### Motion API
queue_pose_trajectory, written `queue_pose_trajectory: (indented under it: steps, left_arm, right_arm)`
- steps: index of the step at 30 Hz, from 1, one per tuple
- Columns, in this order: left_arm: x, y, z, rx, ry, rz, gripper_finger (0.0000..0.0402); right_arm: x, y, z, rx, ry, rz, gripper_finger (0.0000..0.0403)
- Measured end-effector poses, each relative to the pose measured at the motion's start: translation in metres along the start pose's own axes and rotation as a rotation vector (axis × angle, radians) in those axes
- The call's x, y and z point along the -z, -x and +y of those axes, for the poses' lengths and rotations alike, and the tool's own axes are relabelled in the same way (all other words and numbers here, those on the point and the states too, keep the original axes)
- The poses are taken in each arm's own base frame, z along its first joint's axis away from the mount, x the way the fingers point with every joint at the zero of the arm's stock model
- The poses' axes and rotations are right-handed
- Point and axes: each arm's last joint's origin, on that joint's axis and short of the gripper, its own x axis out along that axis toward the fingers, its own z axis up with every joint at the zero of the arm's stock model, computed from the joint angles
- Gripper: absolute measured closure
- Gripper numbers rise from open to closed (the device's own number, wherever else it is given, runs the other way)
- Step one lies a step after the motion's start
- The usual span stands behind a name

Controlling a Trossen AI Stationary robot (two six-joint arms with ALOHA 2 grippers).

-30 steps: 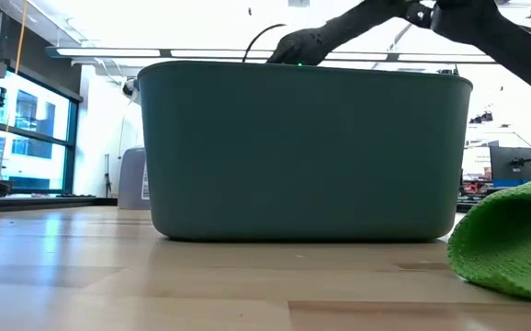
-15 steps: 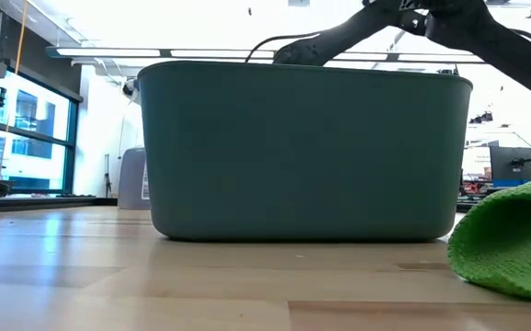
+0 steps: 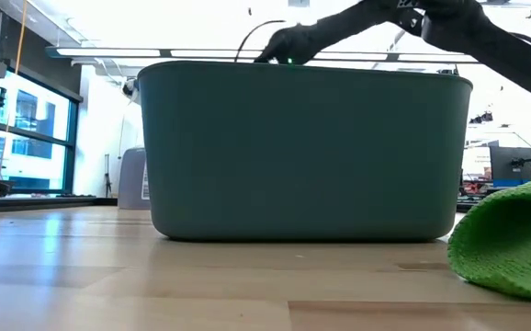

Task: Sort microfiber towel by color & place in baskets
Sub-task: Put the blue microfiber towel into the transparent bin, then put the green microfiber towel into the blue bin

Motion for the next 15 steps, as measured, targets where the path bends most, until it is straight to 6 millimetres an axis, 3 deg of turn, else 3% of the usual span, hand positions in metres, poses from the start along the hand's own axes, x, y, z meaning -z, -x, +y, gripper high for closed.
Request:
queue_pose_trajectory:
  steps: [9, 15]
  left_arm:
    - [0.000, 0.000, 0.000, 0.000, -0.033, 0.000, 0.0253]
    - [0.000, 0.000, 0.000, 0.000, -0.041, -0.001, 0.0253]
  right_arm:
    - [-0.005, 0.053, -0.013, 0.039, 0.012, -0.074, 0.0189]
    - [0.012, 0.073, -0.025, 0.009, -0.029, -0.075, 0.0190]
